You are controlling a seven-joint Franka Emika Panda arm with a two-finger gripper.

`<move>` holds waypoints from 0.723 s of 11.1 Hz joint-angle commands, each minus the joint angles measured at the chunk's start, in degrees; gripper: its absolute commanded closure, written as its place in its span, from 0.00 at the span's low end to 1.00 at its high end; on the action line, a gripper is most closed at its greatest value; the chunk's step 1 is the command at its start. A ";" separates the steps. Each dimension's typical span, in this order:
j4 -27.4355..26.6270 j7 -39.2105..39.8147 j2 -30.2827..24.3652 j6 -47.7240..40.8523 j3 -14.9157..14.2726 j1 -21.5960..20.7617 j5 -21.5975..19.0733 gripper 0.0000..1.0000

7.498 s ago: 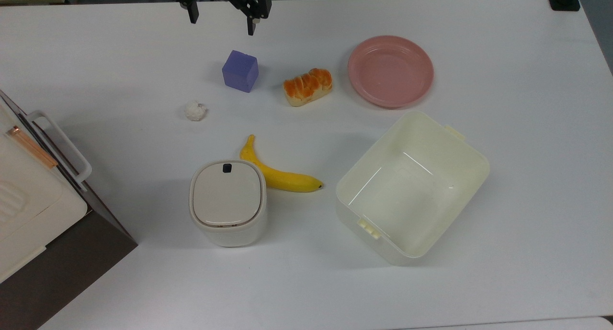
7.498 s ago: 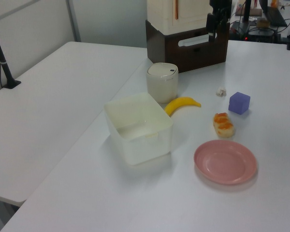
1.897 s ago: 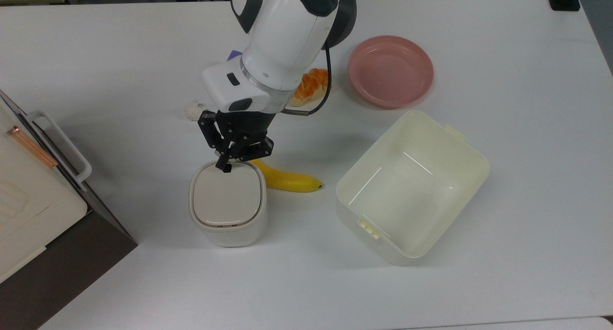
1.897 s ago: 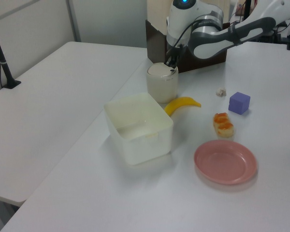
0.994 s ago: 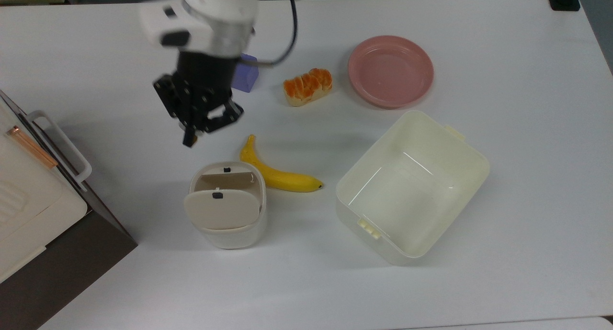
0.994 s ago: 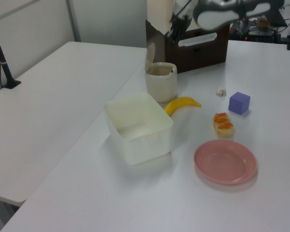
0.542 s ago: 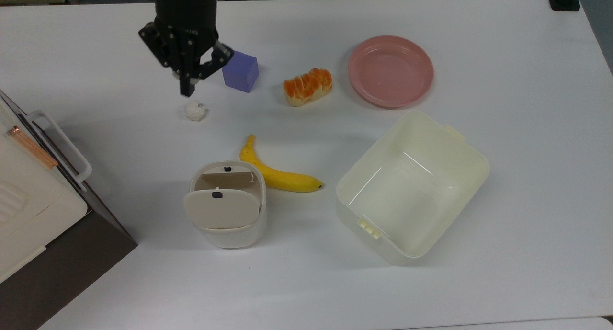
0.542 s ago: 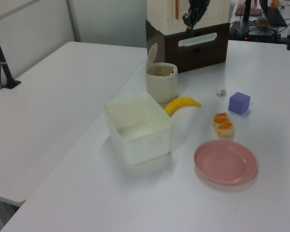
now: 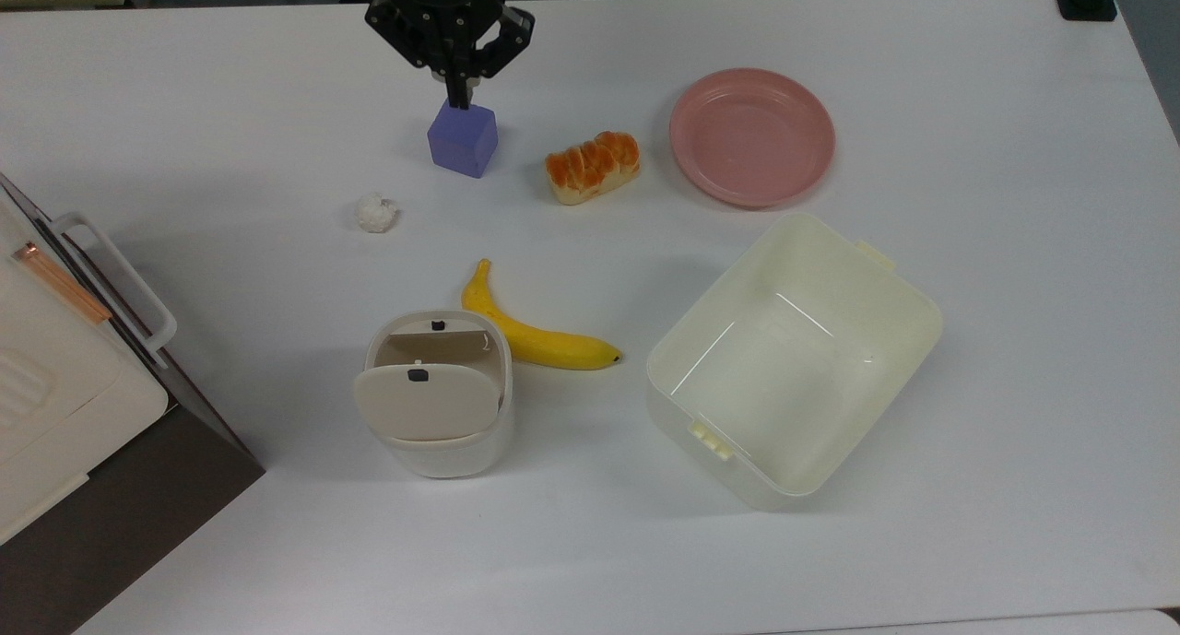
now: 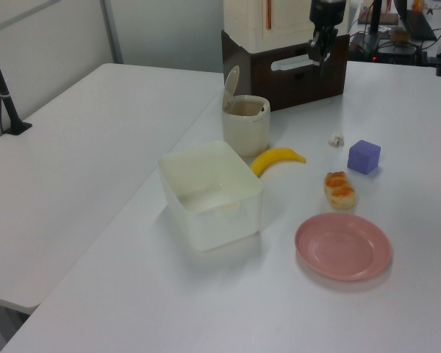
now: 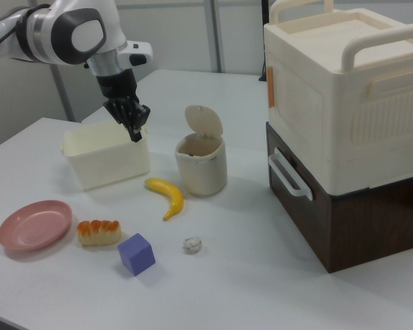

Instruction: Open the trash can

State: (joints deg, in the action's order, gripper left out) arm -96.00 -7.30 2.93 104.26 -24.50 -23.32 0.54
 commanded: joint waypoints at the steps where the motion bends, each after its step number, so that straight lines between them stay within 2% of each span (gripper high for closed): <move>1: -1.91 2.03 -3.28 -4.24 -0.45 -0.59 -3.16 0.78; 4: -1.30 2.11 -3.28 -4.42 -0.98 -0.41 -3.35 0.43; 5: -0.60 2.20 -3.28 -4.59 -1.07 -0.41 -3.18 0.27; 6: -0.42 2.20 -3.37 -4.59 -1.07 -0.32 -2.91 0.00; 8: -0.24 2.20 -3.37 -4.51 -1.07 -0.24 -2.74 0.00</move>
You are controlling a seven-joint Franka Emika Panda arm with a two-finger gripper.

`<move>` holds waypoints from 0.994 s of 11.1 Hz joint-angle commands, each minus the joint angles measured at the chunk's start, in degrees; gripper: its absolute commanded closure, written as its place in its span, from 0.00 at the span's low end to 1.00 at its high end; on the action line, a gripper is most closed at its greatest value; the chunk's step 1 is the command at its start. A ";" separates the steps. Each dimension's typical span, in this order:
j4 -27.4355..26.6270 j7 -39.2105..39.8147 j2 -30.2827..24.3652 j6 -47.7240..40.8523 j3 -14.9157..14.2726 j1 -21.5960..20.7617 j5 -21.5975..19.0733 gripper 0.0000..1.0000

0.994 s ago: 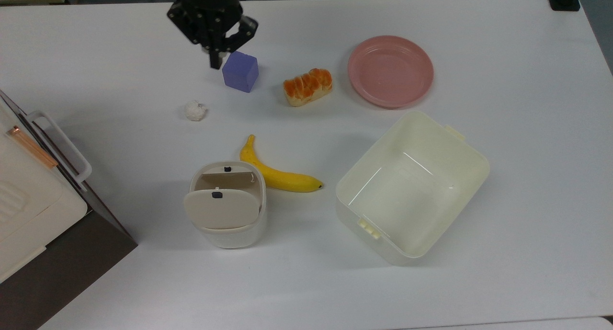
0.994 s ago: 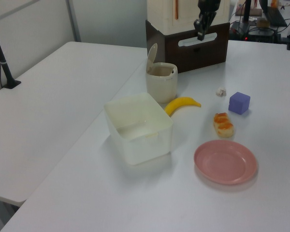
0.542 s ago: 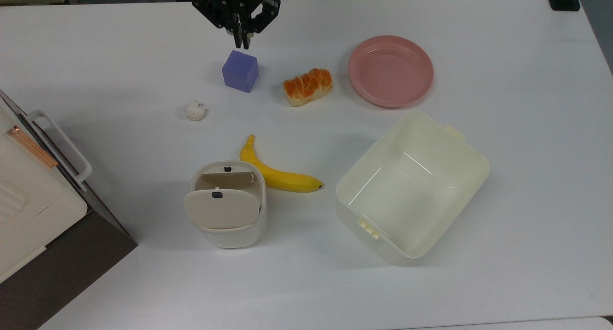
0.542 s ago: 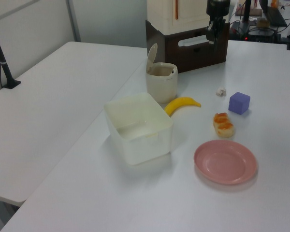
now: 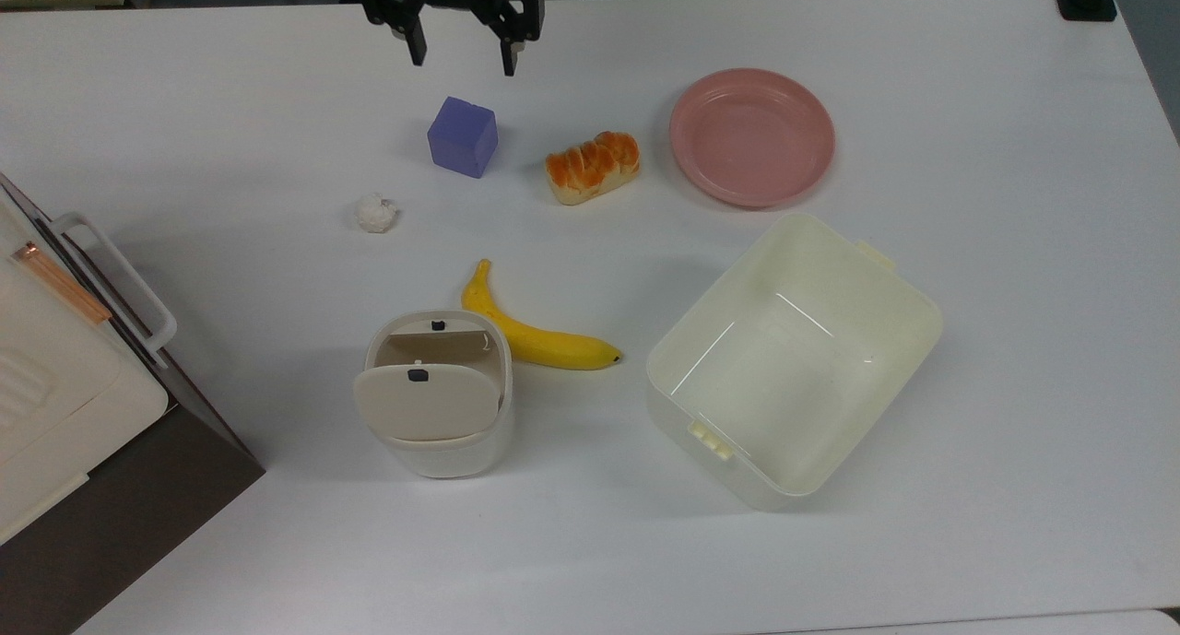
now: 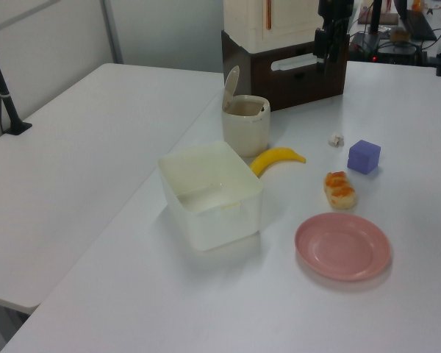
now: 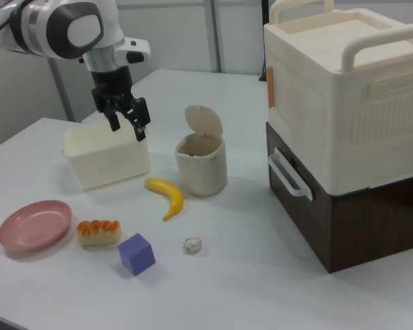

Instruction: Open the trash can

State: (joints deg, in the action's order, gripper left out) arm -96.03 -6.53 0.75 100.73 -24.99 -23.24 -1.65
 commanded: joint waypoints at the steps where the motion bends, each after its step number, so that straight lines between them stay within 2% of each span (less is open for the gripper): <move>1: -0.21 1.43 -1.18 -0.98 -0.58 -0.49 0.15 0.00; 4: -0.30 1.52 -1.27 -0.98 -0.58 -0.75 3.75 0.00; 11: -0.38 0.81 -2.15 -2.56 -0.49 -1.10 3.32 0.00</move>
